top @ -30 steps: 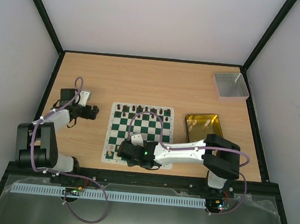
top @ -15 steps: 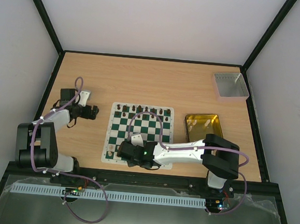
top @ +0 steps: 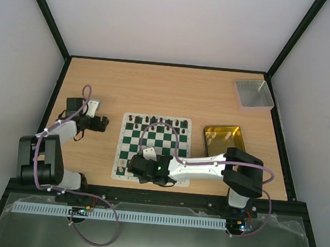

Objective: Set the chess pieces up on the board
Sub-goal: Place the chess piece on the chessboard, then pick up the chess piece from the storage box.

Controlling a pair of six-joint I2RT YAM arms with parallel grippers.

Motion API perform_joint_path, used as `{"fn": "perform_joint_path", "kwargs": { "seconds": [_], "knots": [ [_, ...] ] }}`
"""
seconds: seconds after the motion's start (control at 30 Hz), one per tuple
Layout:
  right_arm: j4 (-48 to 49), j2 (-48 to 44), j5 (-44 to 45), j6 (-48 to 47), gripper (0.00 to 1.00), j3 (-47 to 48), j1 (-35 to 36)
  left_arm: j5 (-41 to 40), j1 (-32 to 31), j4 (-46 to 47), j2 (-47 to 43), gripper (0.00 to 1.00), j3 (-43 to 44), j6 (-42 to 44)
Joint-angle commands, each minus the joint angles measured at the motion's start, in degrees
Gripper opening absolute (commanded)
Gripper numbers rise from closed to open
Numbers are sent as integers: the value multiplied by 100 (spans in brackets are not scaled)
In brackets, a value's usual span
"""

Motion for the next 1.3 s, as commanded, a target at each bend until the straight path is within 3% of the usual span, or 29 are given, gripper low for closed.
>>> {"fn": "perform_joint_path", "kwargs": {
  "seconds": [0.0,0.2,0.37,0.53,0.7,0.93,1.13,1.27],
  "knots": [
    [-116,-115,51,57,34,146,-5,45,22,49,-101,100,-59,41],
    [-341,-400,212,116,36,180,-5,43,29,50,-106,99,-66,41],
    [-536,-823,367,121,45,134,-37,41,30,42,-78,99,-42,44],
    [-898,-1821,625,50,45,57,-507,42,29,46,-73,99,-39,41],
    [-1403,-2961,930,-404,47,-343,-2022,55,23,36,-58,99,-33,50],
    [-1181,-3310,363,-1177,44,-1022,-4723,74,22,28,-55,99,-34,58],
    [-885,-3345,-96,-1277,41,-1332,-6284,101,28,6,-7,99,-8,77],
    [-758,-3377,-518,-1311,41,-1364,-6924,109,15,-3,15,99,-3,77]
  ]
}}
